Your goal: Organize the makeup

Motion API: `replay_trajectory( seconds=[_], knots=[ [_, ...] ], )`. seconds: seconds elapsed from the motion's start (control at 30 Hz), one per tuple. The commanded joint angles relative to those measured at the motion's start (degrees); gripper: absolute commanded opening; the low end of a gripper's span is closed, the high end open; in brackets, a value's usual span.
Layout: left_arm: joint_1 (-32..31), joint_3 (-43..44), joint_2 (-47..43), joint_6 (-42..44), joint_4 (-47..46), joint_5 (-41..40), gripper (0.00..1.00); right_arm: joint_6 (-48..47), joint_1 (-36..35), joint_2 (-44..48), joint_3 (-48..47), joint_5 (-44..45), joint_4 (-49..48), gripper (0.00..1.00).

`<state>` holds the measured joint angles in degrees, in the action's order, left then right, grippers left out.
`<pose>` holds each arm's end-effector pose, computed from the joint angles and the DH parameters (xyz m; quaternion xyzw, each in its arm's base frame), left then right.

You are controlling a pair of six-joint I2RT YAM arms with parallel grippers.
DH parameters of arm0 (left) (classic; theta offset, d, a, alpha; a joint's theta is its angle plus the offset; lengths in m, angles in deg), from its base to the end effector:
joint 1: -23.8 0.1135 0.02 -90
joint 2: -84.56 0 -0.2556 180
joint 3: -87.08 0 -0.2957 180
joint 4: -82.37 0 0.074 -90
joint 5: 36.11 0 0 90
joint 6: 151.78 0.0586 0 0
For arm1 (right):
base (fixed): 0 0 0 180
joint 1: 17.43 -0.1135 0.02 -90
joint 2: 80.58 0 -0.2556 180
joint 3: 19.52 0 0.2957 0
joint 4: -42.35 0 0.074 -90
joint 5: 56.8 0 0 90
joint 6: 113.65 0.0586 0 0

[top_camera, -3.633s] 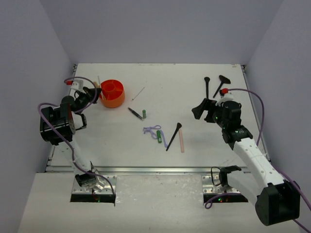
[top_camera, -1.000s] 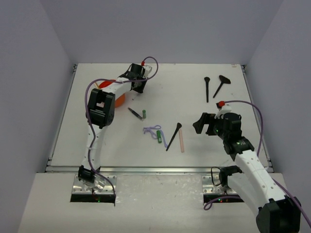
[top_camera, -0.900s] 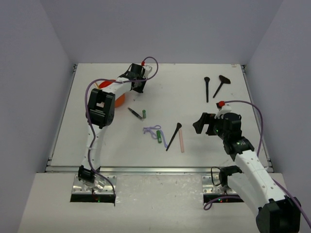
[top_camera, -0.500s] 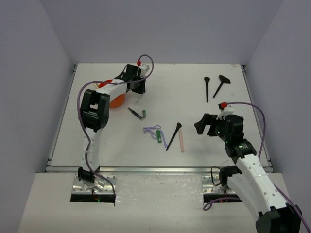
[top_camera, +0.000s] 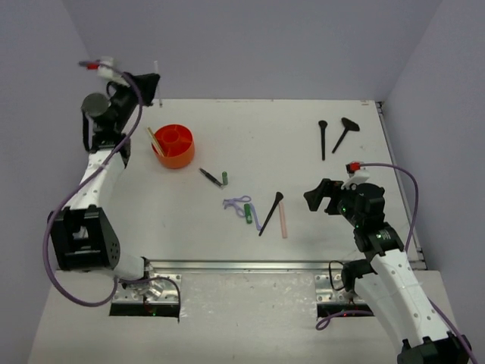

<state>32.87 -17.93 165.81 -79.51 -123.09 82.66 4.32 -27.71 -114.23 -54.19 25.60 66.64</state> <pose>0.3930 0.0342 0.3751 0.0670 0.5928 -0.2031 0.7765 0.2192 0.0476 0.2082 0.0921 0.8290 0.2321 0.5003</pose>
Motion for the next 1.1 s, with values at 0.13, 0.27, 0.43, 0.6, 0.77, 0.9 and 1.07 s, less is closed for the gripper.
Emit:
replay_trajectory(
  seconds=[0.13,0.27,0.43,0.6,0.77,0.9,1.07],
  knots=[
    [8.2,-20.9,-1.5,-6.0,-34.9,7.8,0.0,2.4,-0.1,1.0,-2.7,-1.0,-1.5,0.99],
    [10.3,-24.8,1.5,-3.9,-38.4,8.7,0.0,2.8,-0.1,1.3,-2.8,-0.4,-1.4,0.99],
    [11.6,-26.8,5.9,-3.1,-43.2,8.1,0.0,3.0,-0.1,1.2,-2.3,0.1,-1.7,0.99],
    [11.5,-24.3,14.0,-6.7,-50.0,10.0,0.0,3.1,-0.1,0.8,-1.7,-0.2,-2.1,0.99],
    [11.5,-22.7,20.1,-8.9,-57.5,9.7,0.0,2.6,-0.1,1.2,-1.5,0.9,-1.5,0.99],
    [11.5,-22.3,23.3,-6.6,-60.3,9.0,0.0,2.1,-0.2,0.9,-1.7,1.4,-1.8,0.99],
    [11.5,-21.4,26.3,-5.8,-61.7,8.3,0.0,1.6,-0.1,-0.7,-3.0,1.5,-1.9,0.99]
  ],
)
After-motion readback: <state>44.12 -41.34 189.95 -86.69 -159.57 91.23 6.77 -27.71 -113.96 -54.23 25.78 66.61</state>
